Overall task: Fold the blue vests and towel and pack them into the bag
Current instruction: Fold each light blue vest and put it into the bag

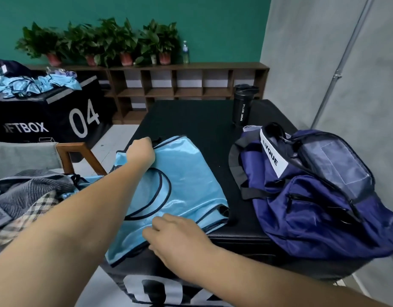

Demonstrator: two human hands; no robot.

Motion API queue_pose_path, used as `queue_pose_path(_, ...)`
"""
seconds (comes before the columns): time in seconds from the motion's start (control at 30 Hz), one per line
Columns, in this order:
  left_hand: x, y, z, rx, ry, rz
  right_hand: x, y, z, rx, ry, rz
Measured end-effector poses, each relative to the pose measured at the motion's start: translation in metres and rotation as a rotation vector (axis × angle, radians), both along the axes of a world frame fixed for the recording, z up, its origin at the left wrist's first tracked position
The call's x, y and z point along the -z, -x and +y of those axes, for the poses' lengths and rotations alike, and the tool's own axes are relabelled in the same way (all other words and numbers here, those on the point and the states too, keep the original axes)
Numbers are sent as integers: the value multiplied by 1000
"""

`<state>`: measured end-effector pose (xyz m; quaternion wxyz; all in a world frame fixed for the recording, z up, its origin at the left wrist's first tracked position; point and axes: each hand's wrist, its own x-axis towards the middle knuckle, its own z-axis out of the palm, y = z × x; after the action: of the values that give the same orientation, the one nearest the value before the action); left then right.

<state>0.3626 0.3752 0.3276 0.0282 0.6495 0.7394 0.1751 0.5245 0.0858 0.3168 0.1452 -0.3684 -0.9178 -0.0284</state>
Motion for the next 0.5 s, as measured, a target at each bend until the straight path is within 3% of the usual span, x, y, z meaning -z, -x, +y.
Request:
queue_pose_path(0.13, 3, -9, -7, 27, -26, -244, -20, -10, 3, -27, 108, 129)
queue_pose_path(0.27, -2, -5, -24, 88, -10, -434, -49, -35, 15, 103, 187, 249)
queue_pose_path(0.33, -4, -1, -39, 156, 13, -416, -57, -57, 25, 194, 195, 250)
queue_pose_path(0.5, 0, 2, -88, 260, -63, -128, -64, -115, 36, 409, 260, 169)
